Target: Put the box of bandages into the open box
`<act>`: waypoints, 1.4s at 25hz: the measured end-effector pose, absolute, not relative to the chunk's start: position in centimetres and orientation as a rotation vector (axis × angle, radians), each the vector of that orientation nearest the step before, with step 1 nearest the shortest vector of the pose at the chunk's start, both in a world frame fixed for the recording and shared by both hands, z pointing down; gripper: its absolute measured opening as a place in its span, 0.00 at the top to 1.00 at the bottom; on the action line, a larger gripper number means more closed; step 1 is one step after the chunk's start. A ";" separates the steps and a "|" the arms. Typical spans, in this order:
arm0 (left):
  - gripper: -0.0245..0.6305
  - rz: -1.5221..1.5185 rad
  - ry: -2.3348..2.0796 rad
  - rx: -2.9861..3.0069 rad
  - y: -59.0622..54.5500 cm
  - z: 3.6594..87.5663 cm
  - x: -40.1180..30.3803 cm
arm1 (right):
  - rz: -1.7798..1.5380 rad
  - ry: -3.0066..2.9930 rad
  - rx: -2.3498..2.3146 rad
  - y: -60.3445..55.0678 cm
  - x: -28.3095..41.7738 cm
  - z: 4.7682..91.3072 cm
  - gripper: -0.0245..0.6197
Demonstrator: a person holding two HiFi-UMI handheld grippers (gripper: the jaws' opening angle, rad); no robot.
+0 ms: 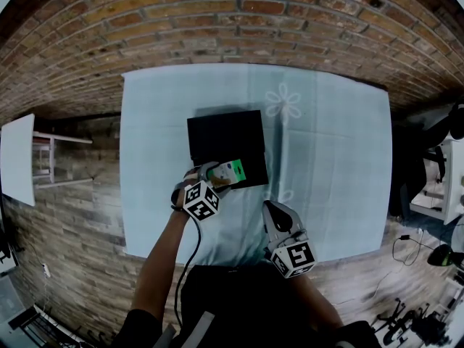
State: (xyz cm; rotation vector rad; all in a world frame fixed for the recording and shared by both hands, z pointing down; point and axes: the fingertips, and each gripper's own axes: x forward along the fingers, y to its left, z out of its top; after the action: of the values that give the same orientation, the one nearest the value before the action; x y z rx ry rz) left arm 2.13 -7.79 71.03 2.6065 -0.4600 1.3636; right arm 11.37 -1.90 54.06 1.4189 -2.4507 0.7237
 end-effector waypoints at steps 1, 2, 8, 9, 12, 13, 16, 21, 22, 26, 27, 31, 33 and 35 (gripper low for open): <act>0.44 1.365 -0.459 2.605 -7.8 71.1 2.1 | 0.729 -2.449 1.419 -1.9 11.4 54.2 0.96; 0.44 1.367 -0.458 2.603 -7.9 71.2 2.1 | 0.733 -2.447 1.420 -1.9 11.5 54.3 0.96; 0.44 1.365 -0.437 2.563 -7.8 72.1 2.1 | 0.734 -2.446 1.421 -2.3 11.6 54.4 0.96; 0.44 1.363 -0.444 2.554 -7.8 72.3 2.0 | 0.733 -2.447 1.421 -2.4 11.6 54.3 0.96; 0.44 1.354 -0.478 2.521 -8.1 72.9 1.7 | 0.732 -2.448 1.420 -2.6 11.7 54.3 0.96; 0.44 1.352 -0.485 2.514 -8.1 73.0 1.6 | 0.732 -2.449 1.419 -2.6 11.7 54.3 0.96; 0.44 1.339 -0.492 2.507 -8.2 73.2 1.6 | 0.731 -2.449 1.419 -2.8 11.8 54.3 0.96; 0.44 1.337 -0.485 2.503 -8.3 73.4 1.7 | 0.738 -2.443 1.424 -2.8 12.1 54.5 0.96; 0.44 1.336 -0.486 2.503 -8.3 73.4 1.7 | 0.741 -2.442 1.425 -2.7 12.1 54.6 0.96; 0.44 1.327 -0.490 2.510 -8.2 73.2 1.7 | 0.736 -2.447 1.424 -2.8 12.2 54.4 0.96; 0.44 1.324 -0.491 2.510 -8.2 73.1 1.7 | 0.736 -2.448 1.422 -2.8 12.2 54.5 0.96; 0.44 1.294 -0.526 2.504 -8.2 72.6 1.6 | 0.732 -2.452 1.416 -2.6 12.1 54.4 0.96; 0.44 1.254 -0.560 2.497 -8.4 72.1 1.4 | 0.723 -2.460 1.416 -2.7 12.1 54.1 0.96; 0.47 1.216 -0.588 2.494 -8.5 71.6 1.2 | 0.719 -2.467 1.415 -2.7 12.1 54.0 0.96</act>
State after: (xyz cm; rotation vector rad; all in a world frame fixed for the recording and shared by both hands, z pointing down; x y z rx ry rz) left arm 1.17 -8.47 71.57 2.4943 -0.5879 1.2163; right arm 12.05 -2.66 53.97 1.4150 -2.4675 0.7193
